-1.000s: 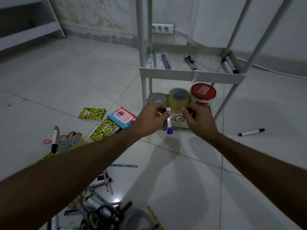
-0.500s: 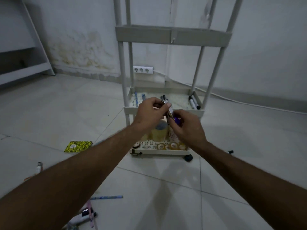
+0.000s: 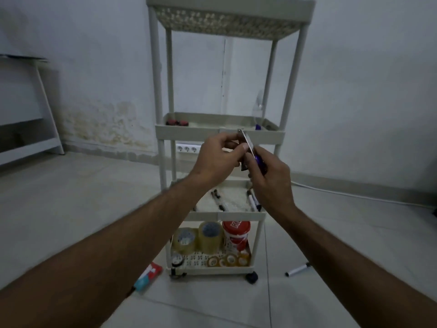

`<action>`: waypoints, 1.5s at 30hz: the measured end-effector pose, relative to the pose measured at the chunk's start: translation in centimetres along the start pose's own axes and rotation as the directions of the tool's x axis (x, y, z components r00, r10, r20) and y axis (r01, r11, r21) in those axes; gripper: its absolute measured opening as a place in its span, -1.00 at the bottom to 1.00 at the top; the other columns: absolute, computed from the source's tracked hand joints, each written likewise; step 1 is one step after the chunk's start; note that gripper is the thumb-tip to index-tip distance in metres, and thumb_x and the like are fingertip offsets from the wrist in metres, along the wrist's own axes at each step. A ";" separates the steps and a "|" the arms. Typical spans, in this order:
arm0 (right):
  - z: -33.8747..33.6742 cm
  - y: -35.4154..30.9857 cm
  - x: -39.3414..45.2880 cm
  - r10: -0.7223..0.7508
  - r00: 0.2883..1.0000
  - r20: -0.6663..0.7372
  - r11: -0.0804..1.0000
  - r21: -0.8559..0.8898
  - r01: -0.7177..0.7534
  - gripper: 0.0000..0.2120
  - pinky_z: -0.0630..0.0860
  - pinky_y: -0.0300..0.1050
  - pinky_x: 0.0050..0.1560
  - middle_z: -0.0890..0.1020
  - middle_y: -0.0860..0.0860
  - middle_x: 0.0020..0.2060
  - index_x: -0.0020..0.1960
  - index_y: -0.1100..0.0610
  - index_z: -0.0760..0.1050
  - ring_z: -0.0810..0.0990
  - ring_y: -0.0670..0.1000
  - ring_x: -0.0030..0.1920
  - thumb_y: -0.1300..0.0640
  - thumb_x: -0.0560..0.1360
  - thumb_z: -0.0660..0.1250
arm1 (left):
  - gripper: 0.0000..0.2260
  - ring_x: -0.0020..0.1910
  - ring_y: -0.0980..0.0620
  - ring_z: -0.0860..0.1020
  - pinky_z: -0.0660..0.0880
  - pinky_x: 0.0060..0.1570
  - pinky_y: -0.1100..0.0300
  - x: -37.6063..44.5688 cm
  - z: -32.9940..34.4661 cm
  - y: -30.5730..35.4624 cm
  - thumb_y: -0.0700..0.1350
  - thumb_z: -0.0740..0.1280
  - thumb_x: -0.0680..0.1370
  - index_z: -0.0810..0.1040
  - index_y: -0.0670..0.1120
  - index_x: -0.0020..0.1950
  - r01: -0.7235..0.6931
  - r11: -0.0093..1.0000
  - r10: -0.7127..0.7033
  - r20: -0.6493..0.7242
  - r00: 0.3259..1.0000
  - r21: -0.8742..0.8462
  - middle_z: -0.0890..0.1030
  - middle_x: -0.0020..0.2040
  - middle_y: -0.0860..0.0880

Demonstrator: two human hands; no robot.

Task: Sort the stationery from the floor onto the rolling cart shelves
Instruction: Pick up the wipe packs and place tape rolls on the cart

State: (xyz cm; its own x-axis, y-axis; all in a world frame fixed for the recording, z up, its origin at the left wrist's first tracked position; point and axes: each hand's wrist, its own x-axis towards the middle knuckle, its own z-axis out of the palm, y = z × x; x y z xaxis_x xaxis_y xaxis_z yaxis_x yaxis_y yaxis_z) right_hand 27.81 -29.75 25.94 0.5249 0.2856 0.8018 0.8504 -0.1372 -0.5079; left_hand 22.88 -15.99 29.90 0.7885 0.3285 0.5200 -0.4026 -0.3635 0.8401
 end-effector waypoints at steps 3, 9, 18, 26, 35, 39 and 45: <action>-1.4 -1.1 3.6 -0.002 1.000 0.007 1.000 -0.021 0.002 -0.80 0.61 -0.04 -0.16 0.65 -0.08 -0.18 0.11 0.07 0.59 0.64 -0.08 -0.16 0.05 0.68 0.21 | -0.80 -0.09 -0.07 0.71 0.68 -0.06 0.01 2.8 0.0 2.8 -0.24 0.41 0.58 0.63 -0.14 0.20 0.009 0.998 -0.010 -0.007 1.000 -0.056 0.69 -0.11 -0.10; -3.6 -2.4 13.3 0.187 0.981 0.045 0.935 -0.313 -0.164 -0.86 0.54 -0.19 -0.26 0.68 0.00 -0.32 -0.07 0.13 0.72 0.64 -0.10 -0.30 0.10 0.52 0.39 | -0.75 -0.16 0.05 0.68 0.59 -0.10 0.13 9.0 -0.6 5.2 -0.22 0.32 0.57 0.62 0.10 0.12 -0.047 0.987 0.038 0.063 0.997 0.156 0.72 -0.08 -0.08; -0.9 -1.9 20.0 0.493 0.812 0.314 0.675 -0.726 -0.129 -0.80 0.64 -0.07 -0.35 0.63 0.15 -0.28 -0.11 0.27 0.45 0.68 0.05 -0.32 0.19 0.49 0.44 | -0.72 0.03 -0.01 0.60 0.52 0.09 0.13 12.0 -1.5 4.1 -0.19 0.26 0.65 0.57 -0.13 0.35 -0.063 0.802 -0.186 0.350 0.918 0.593 0.64 0.22 -0.09; -0.1 -1.0 18.7 0.421 0.834 0.357 0.538 -0.838 0.087 -0.78 0.44 -0.09 -0.20 0.55 0.19 0.15 0.06 0.19 0.43 0.56 0.12 -0.02 0.21 0.49 0.42 | -0.75 -0.02 -0.03 0.63 0.56 0.02 0.06 10.5 -1.6 2.7 -0.03 0.26 0.66 0.66 -0.13 0.16 -0.201 0.634 -0.099 0.336 0.937 0.747 0.68 0.04 -0.07; -0.5 -3.1 6.3 -0.058 0.972 0.227 0.798 -0.574 0.182 -0.71 0.50 0.03 0.07 0.61 0.11 -0.03 0.12 0.16 0.59 0.53 0.12 0.07 -0.04 0.57 0.32 | -0.84 0.08 -0.04 0.52 0.46 0.15 -0.04 1.5 -4.6 0.5 -0.09 0.29 0.58 0.63 -0.05 0.07 -0.438 0.520 0.335 0.296 0.894 0.733 0.62 0.04 -0.01; 2.6 -2.5 -2.2 -0.019 0.948 0.317 0.869 -0.464 0.172 -0.74 0.46 -0.08 -0.02 0.59 0.01 -0.08 0.10 0.09 0.58 0.50 0.01 -0.01 -0.07 0.56 0.32 | -0.84 0.15 -0.02 0.47 0.39 0.20 0.05 -6.1 -7.9 -3.8 -0.09 0.30 0.58 0.60 -0.04 0.12 -0.447 0.512 0.309 0.329 0.892 0.733 0.57 0.12 0.00; 10.5 -1.4 -12.2 0.036 0.815 0.578 0.929 -0.319 0.186 -0.80 0.52 -0.01 -0.10 0.61 0.00 -0.15 -0.02 0.07 0.61 0.54 0.01 -0.12 -0.05 0.54 0.32 | -0.89 0.05 0.01 0.47 0.45 0.05 0.01 -16.9 -13.3 -12.0 -0.10 0.34 0.57 0.57 -0.01 0.09 -0.309 0.604 0.125 0.296 0.947 0.735 0.55 0.06 0.07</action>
State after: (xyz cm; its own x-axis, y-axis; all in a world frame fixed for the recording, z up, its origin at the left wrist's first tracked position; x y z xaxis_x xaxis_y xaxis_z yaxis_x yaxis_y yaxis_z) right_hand 19.80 -23.11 13.56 0.4378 0.7763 0.4534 0.8991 -0.3770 -0.2225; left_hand 8.24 -5.61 13.06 0.8340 0.0077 0.5517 -0.1451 -0.9616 0.2329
